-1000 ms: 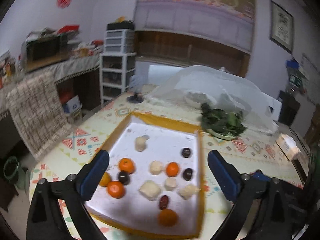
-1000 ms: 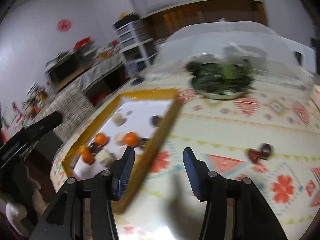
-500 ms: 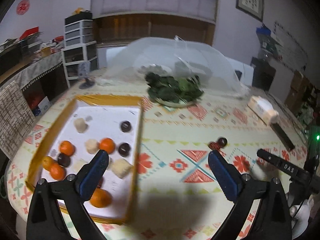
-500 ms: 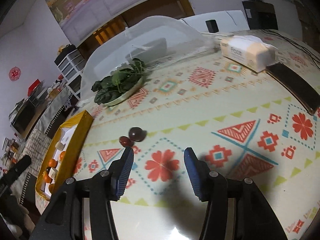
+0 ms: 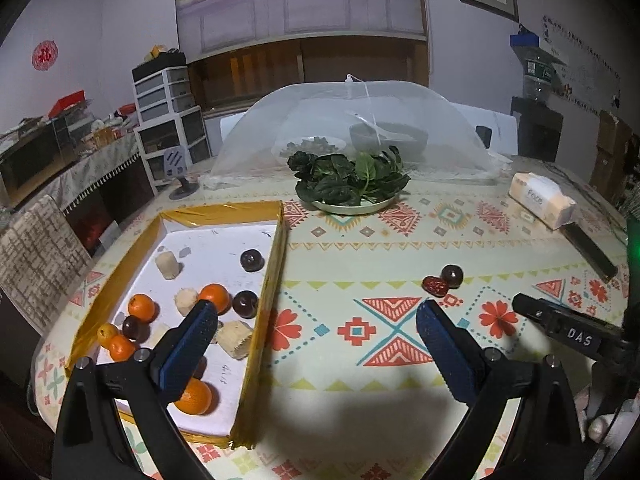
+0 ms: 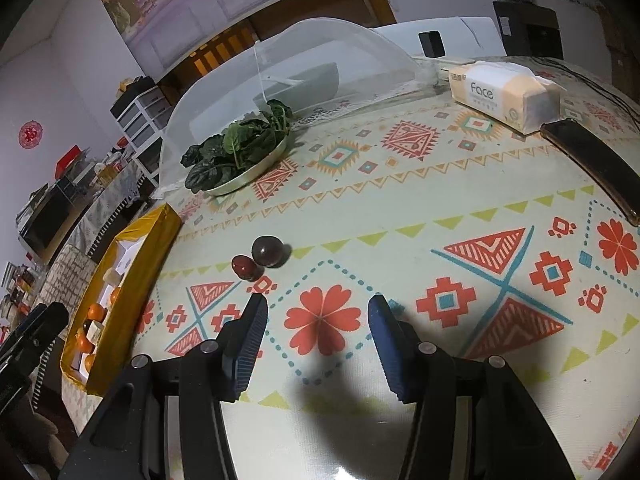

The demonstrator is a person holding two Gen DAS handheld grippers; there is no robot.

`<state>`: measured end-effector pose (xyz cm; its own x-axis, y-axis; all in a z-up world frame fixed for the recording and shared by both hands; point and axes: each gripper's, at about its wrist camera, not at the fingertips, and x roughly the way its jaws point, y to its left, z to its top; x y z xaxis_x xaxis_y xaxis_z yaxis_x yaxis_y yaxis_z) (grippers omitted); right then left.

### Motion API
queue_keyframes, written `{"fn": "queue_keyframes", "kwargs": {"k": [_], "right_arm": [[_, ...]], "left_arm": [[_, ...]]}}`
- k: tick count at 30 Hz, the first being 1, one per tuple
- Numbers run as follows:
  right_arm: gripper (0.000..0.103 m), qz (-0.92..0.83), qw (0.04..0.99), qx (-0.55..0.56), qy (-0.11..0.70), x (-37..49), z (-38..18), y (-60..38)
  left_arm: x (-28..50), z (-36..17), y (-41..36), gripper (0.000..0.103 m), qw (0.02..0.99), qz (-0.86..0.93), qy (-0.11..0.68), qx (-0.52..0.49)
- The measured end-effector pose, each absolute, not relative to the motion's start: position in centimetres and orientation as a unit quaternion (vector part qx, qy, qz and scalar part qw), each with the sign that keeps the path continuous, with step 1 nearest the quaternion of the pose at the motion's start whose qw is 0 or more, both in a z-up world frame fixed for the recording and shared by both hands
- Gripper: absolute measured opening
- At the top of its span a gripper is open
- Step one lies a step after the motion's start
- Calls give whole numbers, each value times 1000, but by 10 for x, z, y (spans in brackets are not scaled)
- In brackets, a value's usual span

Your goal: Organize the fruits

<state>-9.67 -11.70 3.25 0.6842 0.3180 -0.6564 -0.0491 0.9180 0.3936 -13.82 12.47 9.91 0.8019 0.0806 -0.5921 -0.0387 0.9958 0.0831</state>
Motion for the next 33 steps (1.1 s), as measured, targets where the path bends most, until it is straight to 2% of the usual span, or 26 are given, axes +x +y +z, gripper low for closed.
{"fn": "queue_keyframes", "kwargs": {"k": [33], "right_arm": [[56,102,900,161,392,-95,30,-106]], "left_arm": [[-129,84,126,100,936,-6,352,14]]}}
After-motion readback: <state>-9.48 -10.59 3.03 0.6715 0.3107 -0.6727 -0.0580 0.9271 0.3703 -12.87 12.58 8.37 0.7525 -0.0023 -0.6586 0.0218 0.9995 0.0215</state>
